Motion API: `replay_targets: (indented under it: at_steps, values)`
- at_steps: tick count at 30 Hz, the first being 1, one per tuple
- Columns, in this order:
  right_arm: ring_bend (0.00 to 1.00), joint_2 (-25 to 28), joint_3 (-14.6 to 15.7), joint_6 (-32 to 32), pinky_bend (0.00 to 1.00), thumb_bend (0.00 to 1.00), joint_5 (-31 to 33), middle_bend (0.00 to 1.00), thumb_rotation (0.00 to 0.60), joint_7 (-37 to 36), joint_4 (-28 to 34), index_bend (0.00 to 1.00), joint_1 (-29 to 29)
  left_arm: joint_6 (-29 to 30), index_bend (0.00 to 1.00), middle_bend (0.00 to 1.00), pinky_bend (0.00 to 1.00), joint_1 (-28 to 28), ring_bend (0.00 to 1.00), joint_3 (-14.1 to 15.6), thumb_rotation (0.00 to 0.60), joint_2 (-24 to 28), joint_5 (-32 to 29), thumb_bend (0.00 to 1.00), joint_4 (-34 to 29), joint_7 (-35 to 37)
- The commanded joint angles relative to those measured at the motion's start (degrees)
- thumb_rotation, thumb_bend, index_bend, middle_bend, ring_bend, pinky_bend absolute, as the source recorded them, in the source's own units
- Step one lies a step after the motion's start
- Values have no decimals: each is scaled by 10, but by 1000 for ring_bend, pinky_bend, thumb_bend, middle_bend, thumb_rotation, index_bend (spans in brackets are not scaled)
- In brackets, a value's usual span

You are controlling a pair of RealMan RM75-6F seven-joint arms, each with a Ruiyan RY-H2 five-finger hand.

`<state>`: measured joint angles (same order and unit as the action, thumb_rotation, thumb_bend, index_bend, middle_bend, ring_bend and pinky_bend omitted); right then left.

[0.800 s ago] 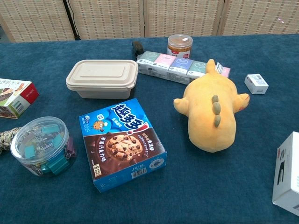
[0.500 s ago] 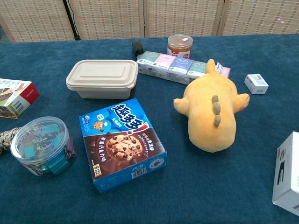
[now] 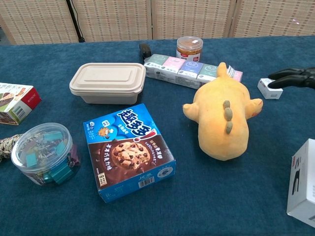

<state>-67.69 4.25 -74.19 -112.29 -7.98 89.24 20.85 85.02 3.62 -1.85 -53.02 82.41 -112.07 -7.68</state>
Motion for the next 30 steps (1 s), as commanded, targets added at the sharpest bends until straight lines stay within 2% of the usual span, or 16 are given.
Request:
replay_targets:
  at_steps: [1, 7, 16, 24, 30]
  values:
    - [0, -22, -6, 15, 0, 0, -19, 0, 0, -24, -30, 0, 33, -7, 0, 0, 0, 4, 0, -4, 600, -3, -13, 0, -1, -7]
    - [0, -72, -22, -31, 0, 0, -66, 0, 0, -64, -137, 0, 85, -20, 0, 0, 0, 13, 0, -14, 600, -11, -43, 0, -3, -25]
    - [0, -132, -8, -67, 0, 0, -89, 0, 0, -133, -242, 0, 134, -35, 0, 0, 0, 25, 0, -18, 600, -23, -66, 0, -8, -57]
    - [0, -202, 7, -62, 0, 0, -82, 0, 0, -149, -326, 0, 161, -47, 0, 0, 0, 34, 0, -18, 600, -30, -80, 0, -8, -74]
    - [0, -251, 18, -90, 0, 0, -78, 0, 0, -162, -389, 0, 168, -41, 0, 0, 0, 33, 0, -19, 600, -32, -75, 0, -4, -69]
